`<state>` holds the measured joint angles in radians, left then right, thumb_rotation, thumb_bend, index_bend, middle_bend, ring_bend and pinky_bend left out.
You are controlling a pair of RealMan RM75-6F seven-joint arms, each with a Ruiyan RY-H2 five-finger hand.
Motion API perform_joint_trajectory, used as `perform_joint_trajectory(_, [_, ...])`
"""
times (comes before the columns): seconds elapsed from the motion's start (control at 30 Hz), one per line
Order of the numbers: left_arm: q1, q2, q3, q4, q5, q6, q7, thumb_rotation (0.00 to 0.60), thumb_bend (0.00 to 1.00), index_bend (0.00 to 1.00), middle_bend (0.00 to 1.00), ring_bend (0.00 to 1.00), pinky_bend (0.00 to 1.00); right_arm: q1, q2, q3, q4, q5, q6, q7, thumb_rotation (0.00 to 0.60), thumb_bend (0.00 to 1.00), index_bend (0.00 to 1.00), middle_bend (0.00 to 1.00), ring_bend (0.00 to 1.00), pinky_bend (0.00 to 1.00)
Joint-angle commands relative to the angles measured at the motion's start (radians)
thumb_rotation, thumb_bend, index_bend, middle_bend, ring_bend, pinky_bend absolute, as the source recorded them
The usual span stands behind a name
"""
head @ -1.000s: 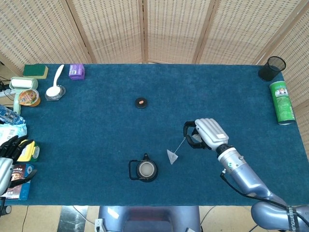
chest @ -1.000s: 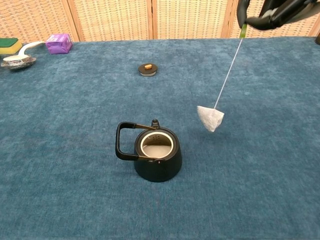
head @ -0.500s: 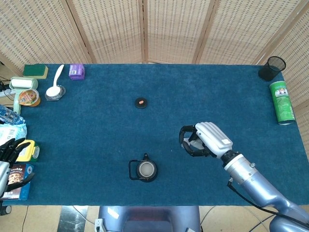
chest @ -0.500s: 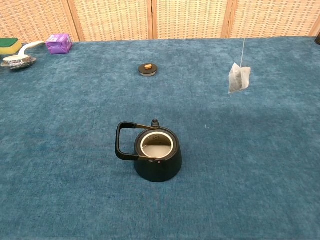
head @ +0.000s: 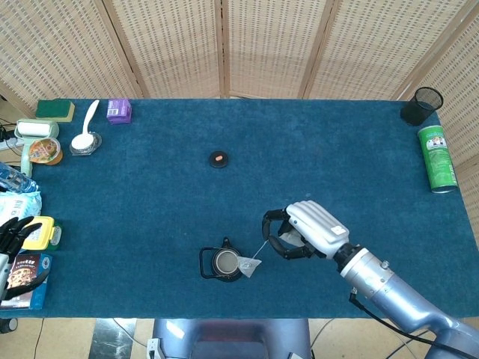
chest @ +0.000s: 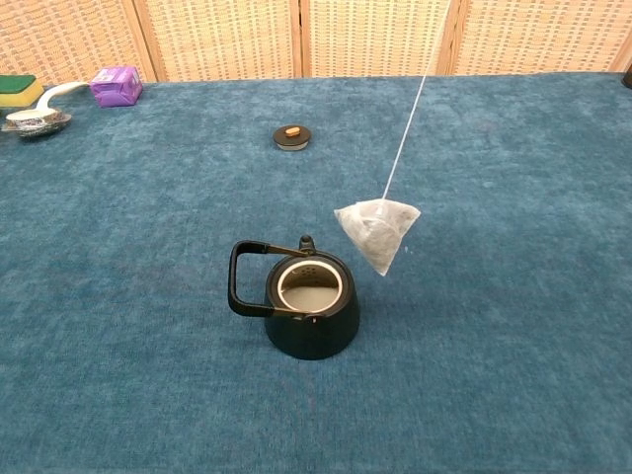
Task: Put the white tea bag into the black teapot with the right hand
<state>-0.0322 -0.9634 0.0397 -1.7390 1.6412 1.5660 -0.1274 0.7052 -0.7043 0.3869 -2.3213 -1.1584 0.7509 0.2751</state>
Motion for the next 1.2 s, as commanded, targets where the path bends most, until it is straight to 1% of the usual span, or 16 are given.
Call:
perform_joint_trajectory(0.03, [0.002, -0.001, 0.004, 0.006, 0.005, 0.001, -0.004, 0.6, 0.26, 0.14, 0.1, 0.0, 0.09, 0.008, -0.006, -0.017, -0.022, -0.001, -0.002, -0.033, 0.6, 0.57, 0.61, 1.0, 1.0, 1.0])
perform_joint_trajectory(0.23, [0.007, -0.006, 0.013, 0.018, 0.017, 0.001, -0.011, 0.6, 0.26, 0.14, 0.1, 0.0, 0.09, 0.035, -0.049, -0.052, -0.035, 0.022, -0.005, -0.101, 0.6, 0.57, 0.61, 1.0, 1.0, 1.0])
perform_joint_trajectory(0.67, [0.016, -0.015, 0.022, 0.044, 0.026, 0.008, -0.03, 0.6, 0.26, 0.14, 0.1, 0.0, 0.09, 0.09, -0.139, -0.094, -0.035, 0.105, 0.02, -0.194, 0.6, 0.57, 0.61, 1.0, 1.0, 1.0])
perform_joint_trajectory(1.2, [0.022, -0.026, 0.027, 0.081, 0.023, 0.008, -0.059, 0.6, 0.26, 0.14, 0.1, 0.0, 0.09, 0.152, -0.211, -0.118, -0.032, 0.197, 0.057, -0.279, 0.6, 0.57, 0.61, 1.0, 1.0, 1.0])
